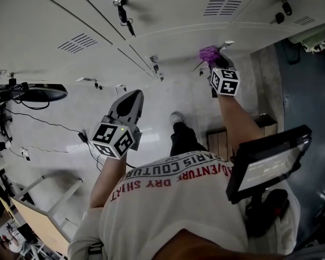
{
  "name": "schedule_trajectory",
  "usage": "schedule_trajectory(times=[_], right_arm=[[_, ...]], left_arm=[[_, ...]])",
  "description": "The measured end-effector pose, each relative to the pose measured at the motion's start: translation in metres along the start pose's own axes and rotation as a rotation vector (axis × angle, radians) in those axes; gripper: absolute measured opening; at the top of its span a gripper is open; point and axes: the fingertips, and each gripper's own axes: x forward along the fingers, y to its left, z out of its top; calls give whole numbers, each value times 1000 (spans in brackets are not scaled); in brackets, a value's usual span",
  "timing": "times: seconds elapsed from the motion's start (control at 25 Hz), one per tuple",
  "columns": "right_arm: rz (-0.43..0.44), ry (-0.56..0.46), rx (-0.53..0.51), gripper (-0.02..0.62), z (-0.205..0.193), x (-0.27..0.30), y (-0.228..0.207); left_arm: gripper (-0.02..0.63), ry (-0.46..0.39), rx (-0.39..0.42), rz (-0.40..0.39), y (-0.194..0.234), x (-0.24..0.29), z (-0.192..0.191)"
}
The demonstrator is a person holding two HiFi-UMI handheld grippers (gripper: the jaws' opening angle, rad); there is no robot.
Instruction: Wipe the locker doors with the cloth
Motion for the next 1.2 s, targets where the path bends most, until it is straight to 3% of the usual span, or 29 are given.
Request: schedule_trajectory(times=[0.16, 0.32, 0.72, 0.84, 1.04, 1.2], right_arm=[[6, 4, 1, 69, -3, -3, 6], [80, 15, -24, 71, -16, -13, 37], [439, 31, -81, 71, -54, -16, 199], [512, 41, -119, 71, -76, -7, 238], [518, 69, -126, 71, -107, 32, 260], [476, 88, -129, 71, -119, 64, 259]], left_arm=[[2, -12, -5, 6, 4, -5, 1], [2, -21, -14, 12, 10, -11, -3], [2, -62, -19, 37, 32, -22, -21], [2, -84, -28, 48, 41, -21, -33], [2, -86, -28, 58, 55, -13, -60], [2, -81, -27, 58, 64, -7, -75]])
